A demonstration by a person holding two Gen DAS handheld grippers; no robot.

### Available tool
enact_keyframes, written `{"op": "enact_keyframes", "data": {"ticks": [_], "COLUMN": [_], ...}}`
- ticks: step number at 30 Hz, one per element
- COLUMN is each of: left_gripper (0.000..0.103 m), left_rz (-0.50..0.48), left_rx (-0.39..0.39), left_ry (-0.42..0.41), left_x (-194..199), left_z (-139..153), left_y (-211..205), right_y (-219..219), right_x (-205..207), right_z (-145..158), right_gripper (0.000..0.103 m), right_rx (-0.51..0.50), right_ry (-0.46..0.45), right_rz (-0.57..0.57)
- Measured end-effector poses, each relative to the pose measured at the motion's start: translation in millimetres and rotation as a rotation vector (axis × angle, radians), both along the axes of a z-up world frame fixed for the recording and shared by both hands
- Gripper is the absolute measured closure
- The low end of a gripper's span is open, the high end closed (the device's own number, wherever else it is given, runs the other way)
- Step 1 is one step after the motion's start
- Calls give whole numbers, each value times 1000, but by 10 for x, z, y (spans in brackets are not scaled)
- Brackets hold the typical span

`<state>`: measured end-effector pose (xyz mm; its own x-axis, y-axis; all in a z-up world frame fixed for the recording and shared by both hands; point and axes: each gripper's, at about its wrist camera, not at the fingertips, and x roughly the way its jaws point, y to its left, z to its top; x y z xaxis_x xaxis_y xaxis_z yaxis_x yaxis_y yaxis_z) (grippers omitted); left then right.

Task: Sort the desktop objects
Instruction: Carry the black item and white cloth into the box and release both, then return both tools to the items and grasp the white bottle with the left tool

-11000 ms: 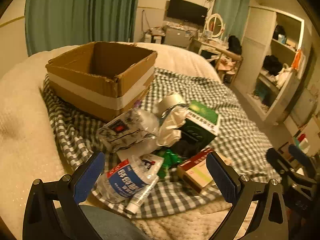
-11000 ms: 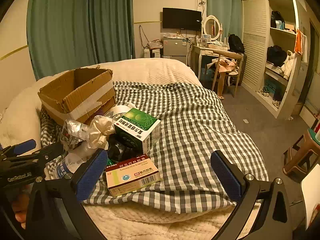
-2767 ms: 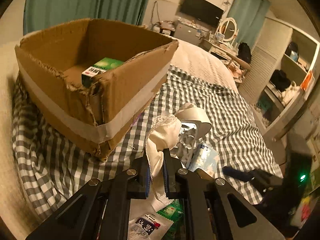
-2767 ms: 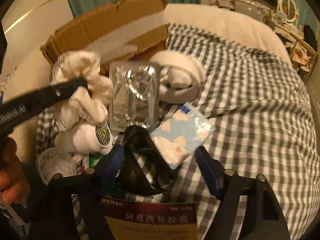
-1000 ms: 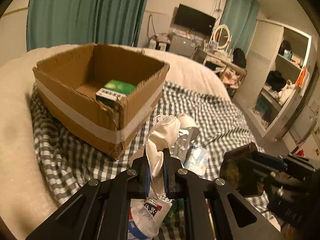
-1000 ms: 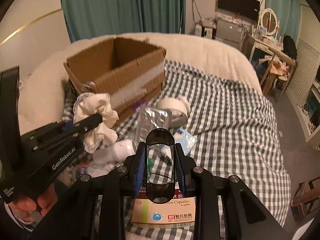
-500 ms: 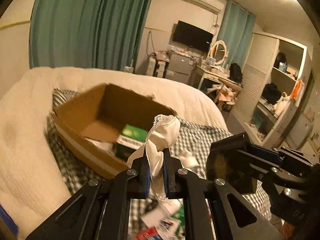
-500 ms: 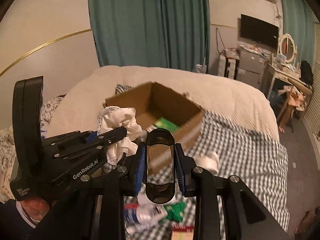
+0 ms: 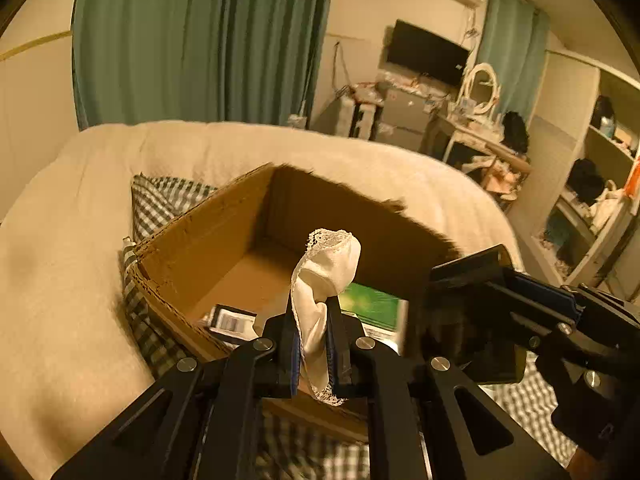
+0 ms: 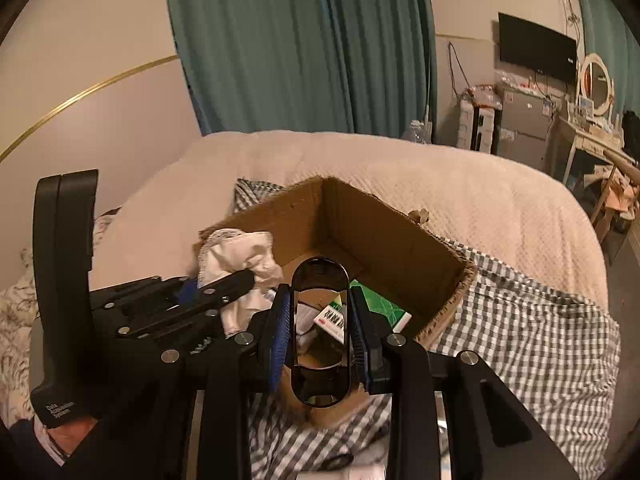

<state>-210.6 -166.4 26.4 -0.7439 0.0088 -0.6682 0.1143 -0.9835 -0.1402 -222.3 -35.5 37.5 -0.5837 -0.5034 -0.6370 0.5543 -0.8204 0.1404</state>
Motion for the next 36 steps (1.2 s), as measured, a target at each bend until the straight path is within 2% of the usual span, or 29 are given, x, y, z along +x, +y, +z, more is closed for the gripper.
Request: {"op": "enact_keyframes", "data": {"ticks": [4,7,8,9,10,11,12,13,19,21,24,27,32,36], "left_gripper": [93,92,84,65,50,30,29,29,25,16,14,14,11,11], "left_rz": [16,15,18,23,26,29,37,42,63,56,17,-27,-84,-176], "left_rx": [-5,27,32,40,48,58,71,72,57,80,119,116,103,76], "left_ry": [-33,-45,-39,-34,-35,-32,-13,-3,-28,-31,-30,-42,-66,-110], "left_x": [-196,-286,-289,-292,-290,-273,-247,-216,-27,106,387,620,943,1080], "left_z": [-192,-330,-356,-391,-411,-418,-404,-396,-256,-174,-72,-44,-185,-450], "left_y": [-85,-145,-148,-164,-171,-165,-166,-161,-130,-60,137,417,913,1282], "right_y": [-56,-59,-44,-25,-22,-17,19,66,465,605,859,1072,1546,1844], "right_x": [-230,-336,-357,-367,-370,-356,-320,-286,-98,39,307,526,910,1154], "right_z": [-227,-358,-388,-411,-419,-405,-381,-346,-39,68,191,247,187,27], "right_gripper": [76,76,76,73,56,43,22,20,20,20,20,20,20,20], "right_rx": [-12,-36,-50,-57,-60,-49,-41,-45,-51,-32,2,13,12,41], "right_ry": [-26,-50,-56,-62,-59,-39,-20,-3,24,36,56,58,36,-4], "right_rz": [-29,-46,-55,-57,-52,-69,-90,-107,-171,-187,-214,-245,-309,-337]}}
